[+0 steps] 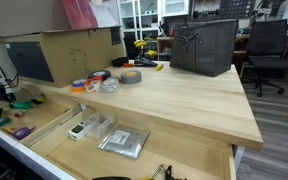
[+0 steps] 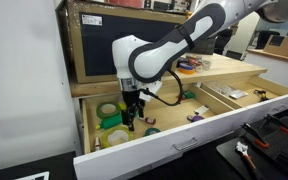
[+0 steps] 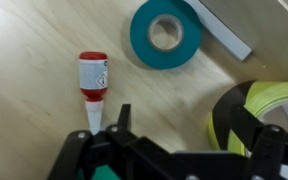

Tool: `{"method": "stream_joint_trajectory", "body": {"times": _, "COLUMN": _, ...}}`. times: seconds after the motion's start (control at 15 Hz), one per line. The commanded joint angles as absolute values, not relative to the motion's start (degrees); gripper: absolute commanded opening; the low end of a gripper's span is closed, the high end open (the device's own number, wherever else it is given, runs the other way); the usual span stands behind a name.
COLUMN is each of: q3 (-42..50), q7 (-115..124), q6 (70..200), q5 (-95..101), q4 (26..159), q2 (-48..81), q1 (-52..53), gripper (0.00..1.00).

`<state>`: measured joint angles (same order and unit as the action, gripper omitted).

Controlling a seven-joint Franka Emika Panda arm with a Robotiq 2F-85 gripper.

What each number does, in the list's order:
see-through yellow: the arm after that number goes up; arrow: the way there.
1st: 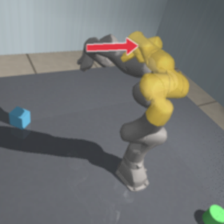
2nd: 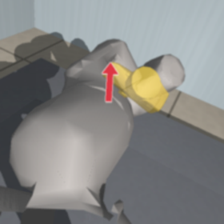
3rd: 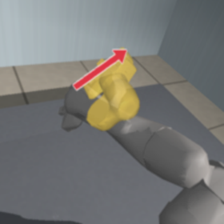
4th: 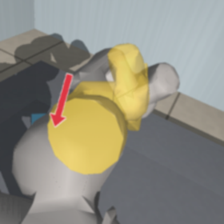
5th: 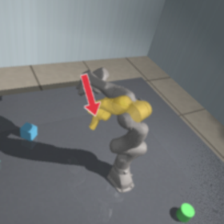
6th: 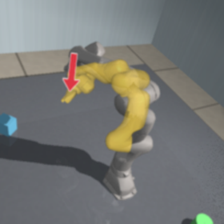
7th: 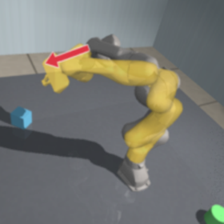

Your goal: Remove the yellow tape from the drawer

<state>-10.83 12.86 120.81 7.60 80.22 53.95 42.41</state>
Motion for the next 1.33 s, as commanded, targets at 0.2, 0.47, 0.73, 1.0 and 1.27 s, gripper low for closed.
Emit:
{"method": "stream_joint_trajectory", "body": {"times": 0.2, "q3": -13.07, "q7": 13.37, "q6": 118.17, "q5": 2.83, "q4": 73.98, "q2": 55.34, "q1": 43.61, "gripper": 1.0}}
{"method": "stream_joint_trajectory", "body": {"times": 0.47, "q3": -11.85, "q7": 13.51, "q6": 117.98, "q5": 3.61, "q4": 72.52, "q2": 56.73, "q1": 45.23, "gripper": 1.0}}
{"method": "stream_joint_trajectory", "body": {"times": 0.73, "q3": -10.24, "q7": 13.92, "q6": 118.26, "q5": 4.99, "q4": 71.82, "q2": 58.56, "q1": 46.7, "gripper": 1.0}}
{"method": "stream_joint_trajectory", "body": {"times": 1.0, "q3": -8.04, "q7": 14.46, "q6": 119.56, "q5": 8.03, "q4": 71.01, "q2": 59.66, "q1": 49.07, "gripper": 0.74}}
{"method": "stream_joint_trajectory", "body": {"times": 1.27, "q3": -6.75, "q7": 15.23, "q6": 119.74, "q5": 9.35, "q4": 70.31, "q2": 59.89, "q1": 50.7, "gripper": 0.45}}
